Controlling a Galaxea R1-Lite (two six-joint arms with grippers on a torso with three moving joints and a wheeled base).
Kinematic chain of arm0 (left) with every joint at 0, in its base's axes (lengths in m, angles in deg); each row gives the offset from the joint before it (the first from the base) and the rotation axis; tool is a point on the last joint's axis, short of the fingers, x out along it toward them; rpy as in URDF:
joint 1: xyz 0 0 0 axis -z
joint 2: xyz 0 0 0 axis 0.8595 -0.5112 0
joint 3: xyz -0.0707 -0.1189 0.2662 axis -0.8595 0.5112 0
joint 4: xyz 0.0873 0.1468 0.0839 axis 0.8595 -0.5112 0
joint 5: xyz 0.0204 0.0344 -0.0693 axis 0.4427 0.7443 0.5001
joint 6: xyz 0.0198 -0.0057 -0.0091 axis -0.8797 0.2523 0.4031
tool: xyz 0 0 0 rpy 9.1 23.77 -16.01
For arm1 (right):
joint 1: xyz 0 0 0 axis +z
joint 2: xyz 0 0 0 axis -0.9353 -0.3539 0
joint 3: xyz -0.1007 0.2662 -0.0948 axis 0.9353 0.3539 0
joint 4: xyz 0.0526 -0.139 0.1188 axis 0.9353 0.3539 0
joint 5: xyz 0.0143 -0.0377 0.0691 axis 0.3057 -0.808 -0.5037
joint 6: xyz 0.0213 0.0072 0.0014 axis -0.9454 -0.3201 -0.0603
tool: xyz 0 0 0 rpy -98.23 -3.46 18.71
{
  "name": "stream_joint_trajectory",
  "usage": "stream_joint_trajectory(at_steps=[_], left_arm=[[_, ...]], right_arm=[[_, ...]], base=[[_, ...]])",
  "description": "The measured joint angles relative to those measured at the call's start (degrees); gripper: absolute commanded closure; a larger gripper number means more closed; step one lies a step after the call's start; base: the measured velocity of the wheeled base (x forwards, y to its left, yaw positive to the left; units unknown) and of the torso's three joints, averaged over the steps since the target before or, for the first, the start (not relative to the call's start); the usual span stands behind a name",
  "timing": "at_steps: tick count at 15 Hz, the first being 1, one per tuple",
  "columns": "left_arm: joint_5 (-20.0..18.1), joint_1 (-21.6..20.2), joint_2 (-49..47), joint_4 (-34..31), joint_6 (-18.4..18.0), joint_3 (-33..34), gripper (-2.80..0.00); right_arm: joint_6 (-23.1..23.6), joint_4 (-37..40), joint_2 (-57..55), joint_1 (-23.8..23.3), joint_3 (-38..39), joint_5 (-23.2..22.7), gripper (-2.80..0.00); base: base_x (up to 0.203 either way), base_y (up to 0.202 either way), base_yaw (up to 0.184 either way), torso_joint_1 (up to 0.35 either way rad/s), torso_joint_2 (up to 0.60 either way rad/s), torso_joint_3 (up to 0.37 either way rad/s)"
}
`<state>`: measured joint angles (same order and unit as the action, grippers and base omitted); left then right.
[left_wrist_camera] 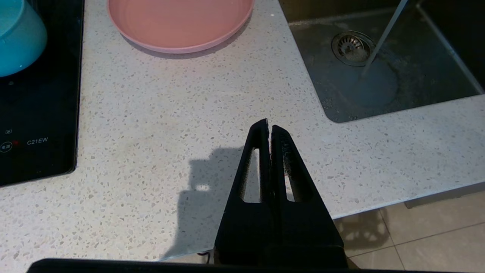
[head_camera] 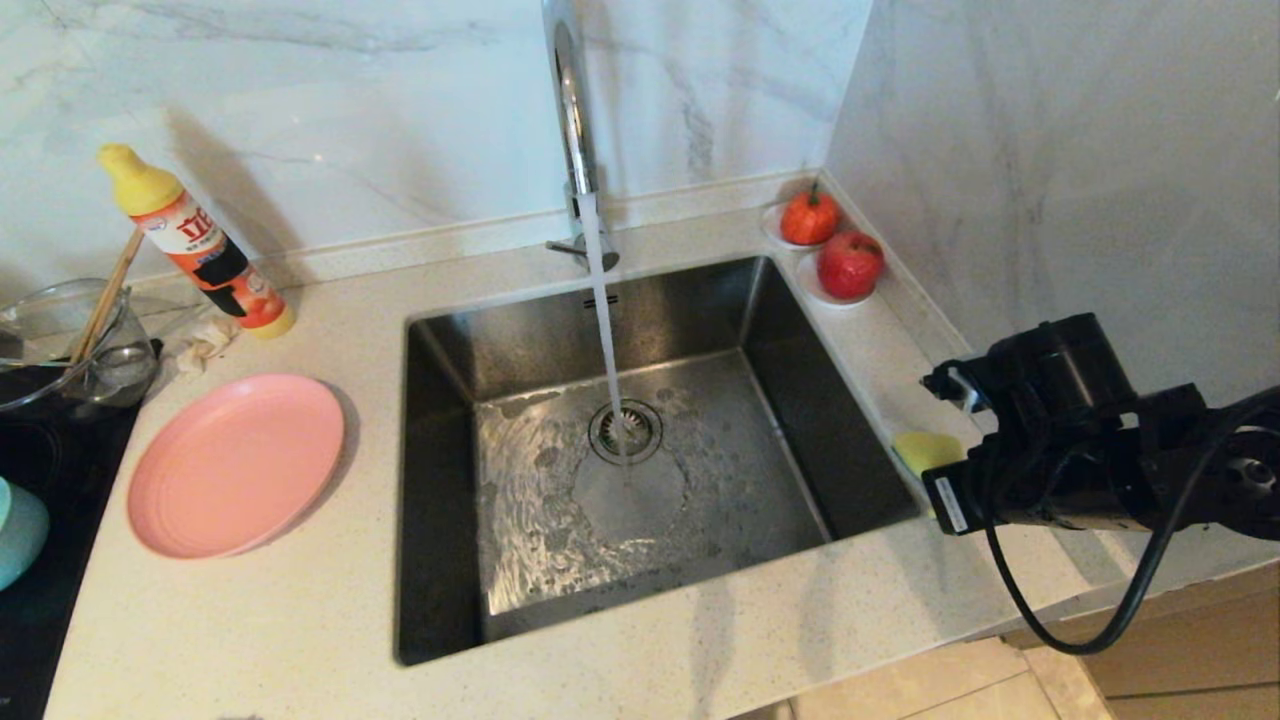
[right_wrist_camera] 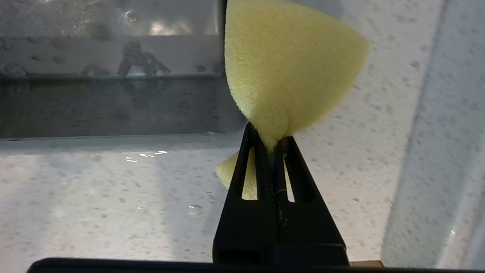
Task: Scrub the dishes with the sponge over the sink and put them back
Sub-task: Put down the sponge
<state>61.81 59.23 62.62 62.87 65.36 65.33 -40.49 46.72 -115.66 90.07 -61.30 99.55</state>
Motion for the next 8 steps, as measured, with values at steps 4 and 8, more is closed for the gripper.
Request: stream_joint_trajectory(at_steps=[4, 8], left_arm=[[0.0, 0.0, 0.0, 0.0, 0.0, 0.0, 0.00], [0.0, 0.0, 0.0, 0.0, 0.0, 0.0, 0.00]], right_arm=[[-0.1, -0.1, -0.9, 0.8, -0.5, 0.2, 0.00], [0.0, 0.1, -1.8, 1.4, -1.5, 0.4, 0.00]], base=[[0.000, 0.000, 0.000, 0.000, 0.00, 0.000], [0.000, 0.000, 0.000, 0.000, 0.00, 0.000]])
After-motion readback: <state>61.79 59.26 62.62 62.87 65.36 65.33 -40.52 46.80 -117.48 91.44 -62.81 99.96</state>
